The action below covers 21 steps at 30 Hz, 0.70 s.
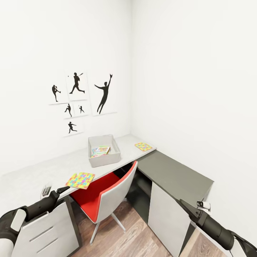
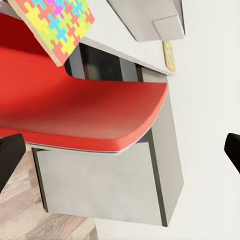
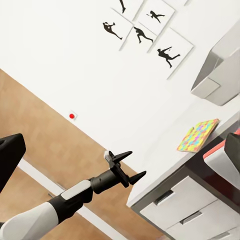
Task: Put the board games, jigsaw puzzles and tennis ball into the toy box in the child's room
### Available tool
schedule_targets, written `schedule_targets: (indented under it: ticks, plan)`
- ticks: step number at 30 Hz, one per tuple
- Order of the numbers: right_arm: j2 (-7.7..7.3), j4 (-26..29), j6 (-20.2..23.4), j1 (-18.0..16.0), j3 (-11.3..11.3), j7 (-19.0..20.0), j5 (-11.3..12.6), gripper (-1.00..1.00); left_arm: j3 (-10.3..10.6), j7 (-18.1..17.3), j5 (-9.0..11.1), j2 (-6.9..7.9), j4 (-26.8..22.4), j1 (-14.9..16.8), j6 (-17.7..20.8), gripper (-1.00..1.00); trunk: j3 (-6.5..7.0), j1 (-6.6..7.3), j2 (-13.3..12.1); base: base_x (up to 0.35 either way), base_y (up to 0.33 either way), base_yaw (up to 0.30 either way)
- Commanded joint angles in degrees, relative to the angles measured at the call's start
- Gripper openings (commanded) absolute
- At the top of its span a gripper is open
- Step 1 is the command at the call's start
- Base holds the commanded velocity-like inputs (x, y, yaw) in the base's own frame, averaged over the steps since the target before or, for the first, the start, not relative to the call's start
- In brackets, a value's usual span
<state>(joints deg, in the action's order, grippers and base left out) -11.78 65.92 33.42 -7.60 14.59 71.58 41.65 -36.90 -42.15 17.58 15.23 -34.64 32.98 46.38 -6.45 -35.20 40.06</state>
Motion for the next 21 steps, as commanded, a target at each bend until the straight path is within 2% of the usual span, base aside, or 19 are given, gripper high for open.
schedule_targets:
  ticks: [1,8,12,21]
  plan:
    - [-0.04,0.00,0.50,-0.04,0.00,0.09,0.27,1.00,-0.30,-0.27,-0.03,0.06,0.01,0.07,0.35,1.00,-0.10,-0.02,0.10,0.000,0.000,0.000]
    - [-0.07,-0.01,0.50,-0.04,0.00,0.06,0.27,1.00,-2.25,-0.36,-0.06,0.36,0.01,0.07,1.17,1.00,-0.10,-0.02,0.10,0.000,0.000,0.000]
    - [-0.07,-0.01,0.50,-0.04,0.00,0.06,0.27,1.00,-3.07,-0.23,-0.08,0.46,0.01,0.07,1.36,1.00,-0.82,-0.90,1.70,0.000,0.000,0.000]
    - [-0.06,0.00,0.50,-0.04,0.00,0.06,0.27,1.00,-3.39,-0.14,-0.09,0.42,0.10,0.07,1.43,1.00,-2.44,-2.88,5.31,0.000,0.000,0.000]
